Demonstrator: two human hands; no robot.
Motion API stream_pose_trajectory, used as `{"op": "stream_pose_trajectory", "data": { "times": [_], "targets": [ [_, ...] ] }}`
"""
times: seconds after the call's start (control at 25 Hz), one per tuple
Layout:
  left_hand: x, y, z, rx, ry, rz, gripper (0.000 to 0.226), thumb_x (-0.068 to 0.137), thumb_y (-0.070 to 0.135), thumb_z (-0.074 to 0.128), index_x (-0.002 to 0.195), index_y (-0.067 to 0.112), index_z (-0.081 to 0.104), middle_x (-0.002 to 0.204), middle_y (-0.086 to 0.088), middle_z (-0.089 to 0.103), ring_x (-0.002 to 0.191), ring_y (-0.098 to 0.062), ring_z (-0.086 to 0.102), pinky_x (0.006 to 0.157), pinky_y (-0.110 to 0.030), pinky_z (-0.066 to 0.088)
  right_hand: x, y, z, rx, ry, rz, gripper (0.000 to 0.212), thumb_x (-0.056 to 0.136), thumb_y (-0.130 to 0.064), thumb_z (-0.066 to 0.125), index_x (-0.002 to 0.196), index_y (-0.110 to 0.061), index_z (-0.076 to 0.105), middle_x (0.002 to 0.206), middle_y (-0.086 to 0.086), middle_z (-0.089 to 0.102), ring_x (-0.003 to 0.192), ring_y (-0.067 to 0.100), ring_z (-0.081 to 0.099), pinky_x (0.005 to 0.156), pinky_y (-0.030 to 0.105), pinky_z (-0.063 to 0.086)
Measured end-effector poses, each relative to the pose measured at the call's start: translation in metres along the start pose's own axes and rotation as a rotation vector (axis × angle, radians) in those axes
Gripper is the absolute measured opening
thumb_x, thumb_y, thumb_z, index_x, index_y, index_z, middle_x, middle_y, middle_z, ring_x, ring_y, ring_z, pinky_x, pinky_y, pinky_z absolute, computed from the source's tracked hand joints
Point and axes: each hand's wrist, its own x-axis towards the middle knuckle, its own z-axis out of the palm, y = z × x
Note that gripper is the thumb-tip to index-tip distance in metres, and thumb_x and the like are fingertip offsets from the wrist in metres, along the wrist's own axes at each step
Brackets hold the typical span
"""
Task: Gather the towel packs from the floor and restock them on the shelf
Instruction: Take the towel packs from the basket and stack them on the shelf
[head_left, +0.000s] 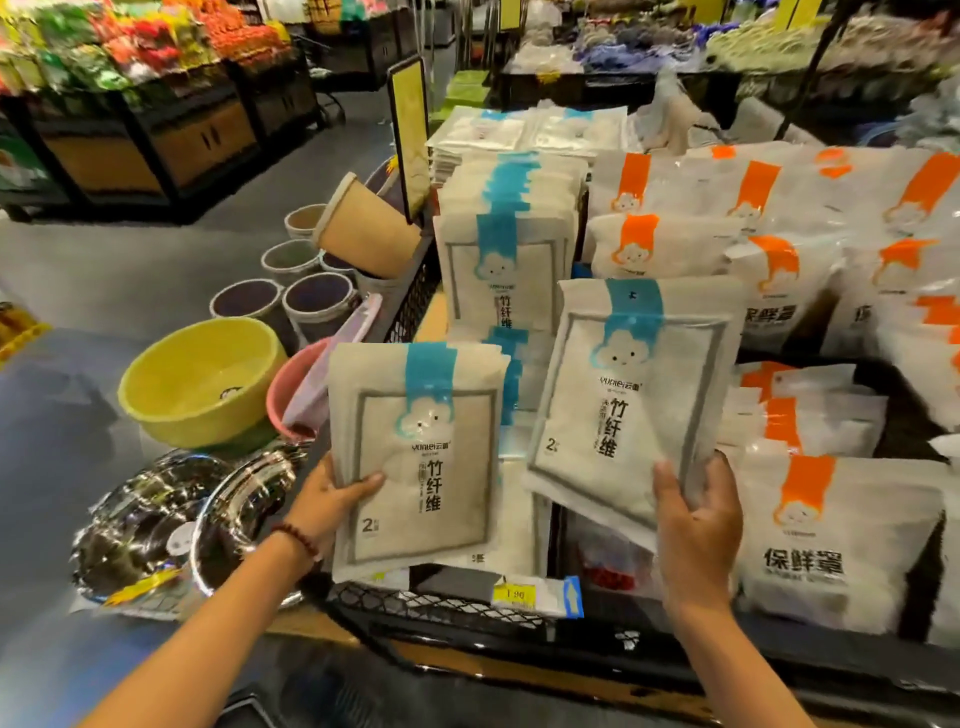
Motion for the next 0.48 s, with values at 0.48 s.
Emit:
{"op": "stream_pose_trajectory", "data": {
  "times": [0.48],
  "targets": [
    [0.064,-0.057,0.042,0.229,-0.335,-0.258,0.030,0.081,-0.001,0.065,0.099,0.020,0.054,0.109,-0.009,0.065,0.099,-0.024,0.061,0.098,-0.042,0.045,0.011,0.019,0.027,-0.030,0.066,0.031,0.014,0.090,-0.008,0.057,0.094,-0.021,0.055,0.092,-0.013,0.061,0.081,-0.014,0.057,0.069,0.004,0.046]
  ]
}}
